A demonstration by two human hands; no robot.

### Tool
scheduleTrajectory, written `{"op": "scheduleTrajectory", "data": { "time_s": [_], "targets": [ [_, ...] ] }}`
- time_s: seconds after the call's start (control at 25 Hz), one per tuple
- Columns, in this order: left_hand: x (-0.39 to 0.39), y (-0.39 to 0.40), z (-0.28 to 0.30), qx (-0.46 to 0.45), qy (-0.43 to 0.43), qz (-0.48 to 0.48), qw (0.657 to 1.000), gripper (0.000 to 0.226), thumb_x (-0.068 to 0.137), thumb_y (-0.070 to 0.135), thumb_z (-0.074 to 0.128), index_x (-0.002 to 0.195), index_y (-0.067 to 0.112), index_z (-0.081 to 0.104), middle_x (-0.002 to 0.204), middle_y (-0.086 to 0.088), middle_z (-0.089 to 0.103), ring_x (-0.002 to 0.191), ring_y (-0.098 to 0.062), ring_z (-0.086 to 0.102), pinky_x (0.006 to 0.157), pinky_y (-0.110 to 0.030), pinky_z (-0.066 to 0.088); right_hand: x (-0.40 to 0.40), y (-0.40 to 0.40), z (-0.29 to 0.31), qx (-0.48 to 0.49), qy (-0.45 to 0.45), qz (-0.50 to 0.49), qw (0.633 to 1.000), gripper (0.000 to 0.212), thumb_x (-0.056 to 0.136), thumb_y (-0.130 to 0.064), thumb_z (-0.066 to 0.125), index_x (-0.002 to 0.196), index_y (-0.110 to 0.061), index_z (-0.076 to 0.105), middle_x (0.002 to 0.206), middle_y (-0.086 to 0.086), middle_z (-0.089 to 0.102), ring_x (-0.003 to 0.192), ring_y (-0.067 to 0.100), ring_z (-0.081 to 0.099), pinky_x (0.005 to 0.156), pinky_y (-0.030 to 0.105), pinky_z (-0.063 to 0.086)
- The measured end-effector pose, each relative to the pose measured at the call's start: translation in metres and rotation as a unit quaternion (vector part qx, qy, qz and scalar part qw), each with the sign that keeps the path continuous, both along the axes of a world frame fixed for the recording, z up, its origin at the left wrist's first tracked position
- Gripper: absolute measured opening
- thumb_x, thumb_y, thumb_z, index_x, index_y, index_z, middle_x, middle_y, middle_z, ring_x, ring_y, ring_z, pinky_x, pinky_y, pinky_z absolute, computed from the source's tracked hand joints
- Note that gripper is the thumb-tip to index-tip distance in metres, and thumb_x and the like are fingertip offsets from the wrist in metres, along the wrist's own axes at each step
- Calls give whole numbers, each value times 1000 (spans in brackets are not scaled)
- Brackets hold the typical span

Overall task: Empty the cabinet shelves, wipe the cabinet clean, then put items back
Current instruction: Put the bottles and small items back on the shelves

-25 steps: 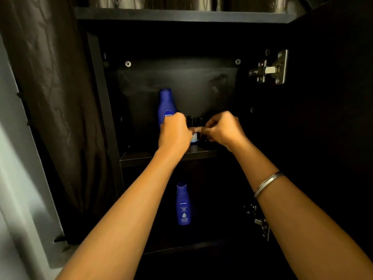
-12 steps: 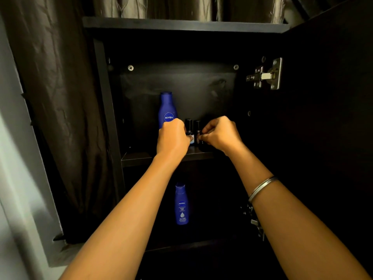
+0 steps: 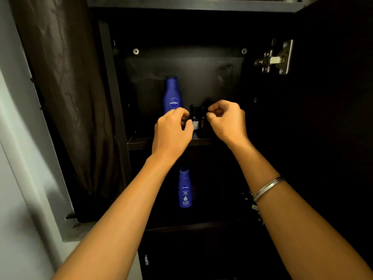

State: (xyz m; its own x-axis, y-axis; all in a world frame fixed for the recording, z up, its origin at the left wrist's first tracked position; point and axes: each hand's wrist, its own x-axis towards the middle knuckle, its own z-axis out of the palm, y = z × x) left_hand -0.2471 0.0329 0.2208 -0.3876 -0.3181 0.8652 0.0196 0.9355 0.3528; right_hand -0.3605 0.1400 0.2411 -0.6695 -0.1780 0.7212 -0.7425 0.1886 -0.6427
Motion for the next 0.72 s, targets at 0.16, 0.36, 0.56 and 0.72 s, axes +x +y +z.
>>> {"op": "scheduleTrajectory", "data": {
  "time_s": [0.16,0.36,0.56,0.72],
  "targets": [
    [25,13,-22,-82,21,-6,996,29,87,15,64,115,10,67,116,-5,64,107,-20,57,94,-26,45,34,9,-16,5,116,-3,993,13,83,-17,65,95,-16,70,89,-4,69,79,10,65,76,27,54],
    [66,21,-68,-93,38,-58,993,27,88,11,64,114,8,68,117,-5,62,111,-19,56,99,-21,42,78,36,-54,14,177,-19,984,18,82,-12,60,98,-13,68,92,-2,64,80,10,60,73,25,51],
    [116,29,-170,13,-41,-156,987,23,90,9,63,113,11,69,114,2,60,96,-9,61,83,-23,52,128,63,-139,63,14,-15,998,18,83,-13,58,95,-18,71,80,-10,66,72,4,62,65,17,48],
    [141,34,-261,86,-135,-184,970,23,90,10,64,112,14,70,112,5,61,90,-7,61,78,-22,51,149,78,-232,141,-113,-15,984,16,83,-12,61,91,-21,73,70,-13,64,66,3,60,65,15,47]
  ]
}}
